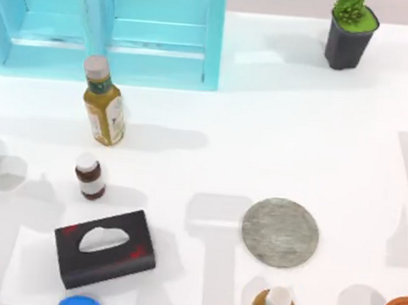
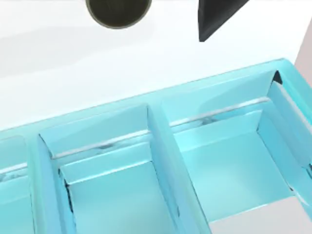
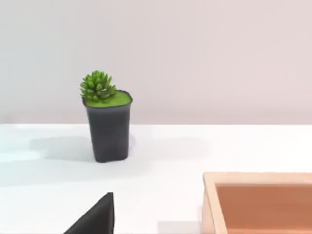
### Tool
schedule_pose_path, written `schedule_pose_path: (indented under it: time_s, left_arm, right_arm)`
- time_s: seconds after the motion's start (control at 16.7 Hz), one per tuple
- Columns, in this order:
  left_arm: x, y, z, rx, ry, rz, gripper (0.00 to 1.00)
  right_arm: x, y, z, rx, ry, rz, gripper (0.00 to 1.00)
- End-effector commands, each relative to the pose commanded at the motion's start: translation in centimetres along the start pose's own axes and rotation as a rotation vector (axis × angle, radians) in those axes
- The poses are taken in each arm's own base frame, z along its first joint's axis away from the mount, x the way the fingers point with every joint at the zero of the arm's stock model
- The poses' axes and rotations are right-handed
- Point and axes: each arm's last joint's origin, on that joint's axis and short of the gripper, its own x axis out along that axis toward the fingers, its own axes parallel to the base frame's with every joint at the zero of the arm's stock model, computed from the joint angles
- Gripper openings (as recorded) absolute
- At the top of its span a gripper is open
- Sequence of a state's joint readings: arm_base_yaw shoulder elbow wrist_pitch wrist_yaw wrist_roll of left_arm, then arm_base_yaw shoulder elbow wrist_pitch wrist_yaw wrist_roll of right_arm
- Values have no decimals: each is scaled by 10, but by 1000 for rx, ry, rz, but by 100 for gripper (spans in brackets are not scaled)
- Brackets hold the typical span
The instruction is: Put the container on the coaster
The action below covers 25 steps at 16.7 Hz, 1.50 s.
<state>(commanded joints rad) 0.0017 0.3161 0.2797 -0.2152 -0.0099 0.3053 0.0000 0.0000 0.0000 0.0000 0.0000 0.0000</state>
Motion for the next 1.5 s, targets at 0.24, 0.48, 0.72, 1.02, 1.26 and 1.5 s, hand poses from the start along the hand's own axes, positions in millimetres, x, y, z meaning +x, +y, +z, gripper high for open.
schedule_pose_path:
  time_s: [0.24, 0.48, 0.72, 1.02, 1.26, 1.5]
  left_arm:
    - [19, 16, 42, 292, 241, -99, 100]
    - [61, 32, 76, 596, 485, -300, 100]
    - [117, 48, 91, 850, 674, -586, 100]
    - [180, 61, 81, 1038, 789, -955, 100]
    - [206, 66, 68, 1090, 809, -1130, 100]
    - [208, 66, 67, 1093, 810, -1144, 100]
  right_arm:
    - [0, 0, 0, 0, 0, 0, 100]
    - [0, 0, 0, 0, 0, 0, 100]
    - [0, 0, 0, 0, 0, 0, 100]
    - [0, 0, 0, 0, 0, 0, 100]
    - [0, 0, 0, 0, 0, 0, 100]
    - [0, 0, 0, 0, 0, 0, 100]
